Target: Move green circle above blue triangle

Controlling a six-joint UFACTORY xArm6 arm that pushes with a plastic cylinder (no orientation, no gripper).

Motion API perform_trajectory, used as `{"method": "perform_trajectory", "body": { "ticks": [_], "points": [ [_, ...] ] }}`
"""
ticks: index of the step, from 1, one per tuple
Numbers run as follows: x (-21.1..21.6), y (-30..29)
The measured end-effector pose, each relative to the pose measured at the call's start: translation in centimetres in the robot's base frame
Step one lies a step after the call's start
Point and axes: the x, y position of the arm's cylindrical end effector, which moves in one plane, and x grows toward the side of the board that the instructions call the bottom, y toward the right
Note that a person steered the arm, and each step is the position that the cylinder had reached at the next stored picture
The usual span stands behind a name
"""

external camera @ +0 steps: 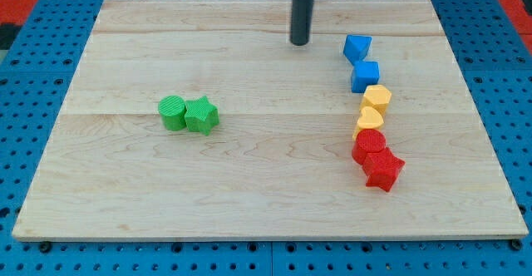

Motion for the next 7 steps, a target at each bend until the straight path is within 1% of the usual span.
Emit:
{"method": "perform_trajectory", "body": {
  "ticks": [1,3,4,5,6,7],
  "points": [
    [0.9,-3.0],
    [9.7,-7.5],
    [10.6,-11.9],
    [10.4,-19.3],
    [10.4,-25.3],
    [14.7,-26.7]
  ]
}}
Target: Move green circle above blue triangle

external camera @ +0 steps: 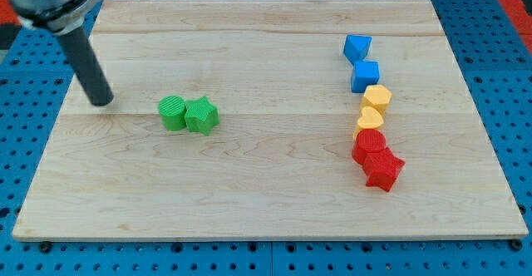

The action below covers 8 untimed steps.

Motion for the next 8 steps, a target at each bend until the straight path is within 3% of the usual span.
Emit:
{"method": "perform_trajectory", "body": {
  "ticks": [1,2,3,6,8],
  "points": [
    [3.6,2.3],
    [3.6,6.8],
    [2.2,9.7],
    [-5.3,11.5],
    [-4.9,16.6]
  ]
}}
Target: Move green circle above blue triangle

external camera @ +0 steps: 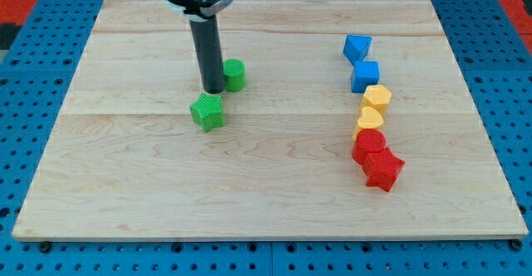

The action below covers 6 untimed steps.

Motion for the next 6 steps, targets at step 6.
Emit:
{"method": "perform_trajectory", "body": {
  "ticks": [6],
  "points": [
    [-10.6,13.5]
  ]
}}
